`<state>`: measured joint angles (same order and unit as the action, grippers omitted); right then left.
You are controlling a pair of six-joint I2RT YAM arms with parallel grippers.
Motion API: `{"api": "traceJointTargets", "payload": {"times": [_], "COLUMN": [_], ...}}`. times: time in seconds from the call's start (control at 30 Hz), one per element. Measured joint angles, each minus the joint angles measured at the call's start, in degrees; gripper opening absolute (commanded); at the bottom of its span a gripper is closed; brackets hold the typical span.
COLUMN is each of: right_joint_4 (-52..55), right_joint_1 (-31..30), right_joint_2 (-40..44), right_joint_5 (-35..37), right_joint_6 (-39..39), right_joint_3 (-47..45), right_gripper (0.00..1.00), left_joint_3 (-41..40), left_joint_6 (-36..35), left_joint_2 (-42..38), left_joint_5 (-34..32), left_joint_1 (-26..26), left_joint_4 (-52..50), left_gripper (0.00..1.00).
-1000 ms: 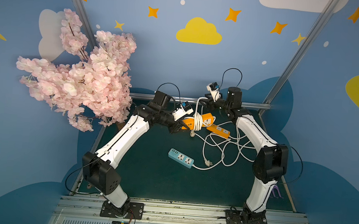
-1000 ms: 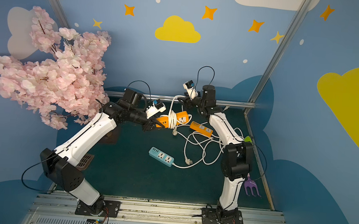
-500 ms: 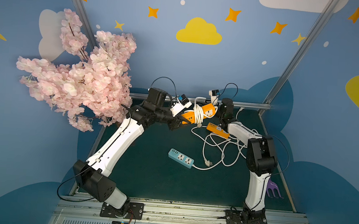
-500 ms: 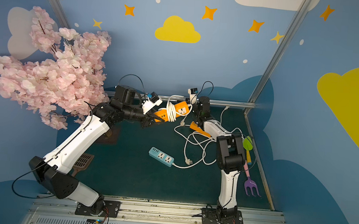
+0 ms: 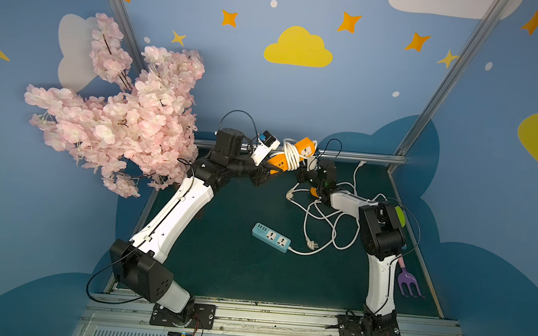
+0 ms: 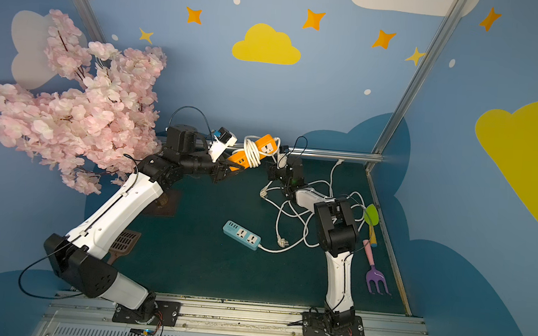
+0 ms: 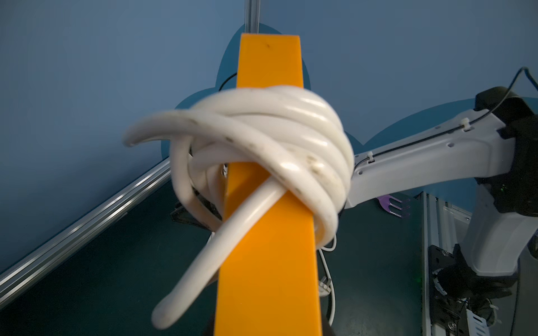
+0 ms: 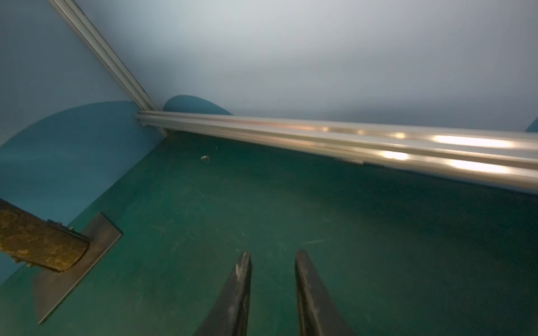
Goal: Wrap the cord around the power strip
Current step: Wrap the power cord around the power strip.
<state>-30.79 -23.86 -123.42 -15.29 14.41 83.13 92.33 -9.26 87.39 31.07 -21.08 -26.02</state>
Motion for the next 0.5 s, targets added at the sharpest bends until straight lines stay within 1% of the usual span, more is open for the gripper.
{"api": "traceJointTargets", "payload": {"times": [0.1,0.2,0.27,0.33,0.43,0.5], "right_joint_4": [0.22,2.03,4.70,7.74,13.46,17.35], "right_joint_1": [-0.83,-1.97,-3.08,-4.26,-6.75,-9.18], "right_joint_2": [0.44,2.45,4.66,7.39,12.07,15.06], "right_joint_5": [0.66,1.44,2.25,3.15,5.62,7.61], "right_joint_6": [-1.05,-3.21,-5.79,-9.22,-17.09,-23.65], "right_joint_3": [-1.86,-4.15,-5.49,-6.64,-7.54,-7.61], "right_gripper": [0.05,0.01,0.00,0.00,0.00,0.00], "left_joint_3": [0.00,0.63,2.51,4.81,8.41,10.73], "left_joint_6": [2.14,3.23,3.10,2.62,0.70,-1.05], "left_joint_2": [0.00,0.90,3.04,5.92,11.47,15.80], "left_joint_5": [-2.86,-7.08,-10.78,-15.08,-22.56,-27.45], "left_joint_1": [1.95,3.89,4.68,5.20,5.84,6.10], "left_joint_4": [1.18,1.09,0.61,0.00,-1.44,-2.93], "left_gripper": [0.02,0.02,0.02,0.03,0.02,0.02]}}
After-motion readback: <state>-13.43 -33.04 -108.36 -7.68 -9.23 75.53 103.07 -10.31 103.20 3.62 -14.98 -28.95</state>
